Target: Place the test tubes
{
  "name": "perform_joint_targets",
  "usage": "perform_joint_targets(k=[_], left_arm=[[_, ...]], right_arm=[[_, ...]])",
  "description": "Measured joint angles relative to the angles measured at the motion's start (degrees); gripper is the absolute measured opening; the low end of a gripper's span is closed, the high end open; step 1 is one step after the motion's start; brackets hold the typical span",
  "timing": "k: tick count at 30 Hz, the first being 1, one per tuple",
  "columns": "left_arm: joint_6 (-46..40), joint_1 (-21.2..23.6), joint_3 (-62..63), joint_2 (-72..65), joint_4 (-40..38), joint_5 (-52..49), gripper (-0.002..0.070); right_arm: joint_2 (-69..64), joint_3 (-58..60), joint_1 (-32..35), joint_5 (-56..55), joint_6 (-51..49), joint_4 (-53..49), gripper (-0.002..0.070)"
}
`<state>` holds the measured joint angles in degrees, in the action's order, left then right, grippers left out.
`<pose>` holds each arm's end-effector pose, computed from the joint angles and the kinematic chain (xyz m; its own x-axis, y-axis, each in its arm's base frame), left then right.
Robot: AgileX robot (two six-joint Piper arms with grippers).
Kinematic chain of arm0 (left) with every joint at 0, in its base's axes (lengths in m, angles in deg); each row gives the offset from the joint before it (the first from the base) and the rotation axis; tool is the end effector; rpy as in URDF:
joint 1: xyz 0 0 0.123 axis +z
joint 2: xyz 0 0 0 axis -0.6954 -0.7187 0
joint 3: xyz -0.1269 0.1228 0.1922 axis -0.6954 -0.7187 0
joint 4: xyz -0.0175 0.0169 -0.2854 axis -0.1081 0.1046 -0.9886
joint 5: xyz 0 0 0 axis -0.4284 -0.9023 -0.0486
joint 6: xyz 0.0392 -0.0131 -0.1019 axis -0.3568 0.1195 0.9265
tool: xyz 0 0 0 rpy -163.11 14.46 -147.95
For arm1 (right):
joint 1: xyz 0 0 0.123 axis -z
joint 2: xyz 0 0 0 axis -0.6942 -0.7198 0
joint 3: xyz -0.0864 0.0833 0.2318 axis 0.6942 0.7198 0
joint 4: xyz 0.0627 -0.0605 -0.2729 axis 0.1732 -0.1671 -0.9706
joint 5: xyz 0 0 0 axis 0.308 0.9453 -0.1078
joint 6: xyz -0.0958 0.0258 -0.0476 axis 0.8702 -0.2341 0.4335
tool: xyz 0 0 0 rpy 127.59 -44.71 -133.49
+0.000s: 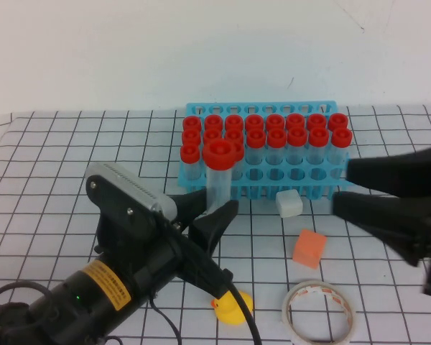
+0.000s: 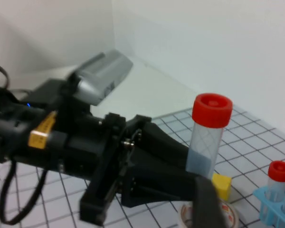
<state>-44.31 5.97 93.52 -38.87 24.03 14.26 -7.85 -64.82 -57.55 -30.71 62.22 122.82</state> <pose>0.2410 -0.1976 0.1990 -0.0869 -0.1044 -0.9907 0.6595 0.7393 -0.1358 0.2382 0.1385 0.2764 -0.0818 -0.1306 -0.9881 -0.8646 0.5025 0.0051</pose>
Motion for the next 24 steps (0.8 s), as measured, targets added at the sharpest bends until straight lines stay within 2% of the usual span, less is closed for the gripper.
perform_joint_targets(k=[4, 7, 14, 24], left_arm=[[0.6, 0.0, 0.0, -1.1, 2.8, 1.8, 0.0211], [1.3, 0.0, 0.0, -1.9, 3.8, 2.3, 0.0211], [3.9, 0.0, 0.0, -2.7, 5.1, 4.5, 0.0211], [4.1, 0.0, 0.0, -2.9, 6.8, 7.7, 0.0211]], right_arm=[[-3.9, -3.3, -6.0, -5.9, 1.2, 0.1, 0.0484], [-7.4, -6.4, -8.8, -7.3, 1.3, 0.1, 0.0531], [-18.0, -14.9, -13.7, -7.8, 2.1, 0.3, 0.055], [-25.1, -19.4, -13.8, -2.3, 2.1, 0.5, 0.055]])
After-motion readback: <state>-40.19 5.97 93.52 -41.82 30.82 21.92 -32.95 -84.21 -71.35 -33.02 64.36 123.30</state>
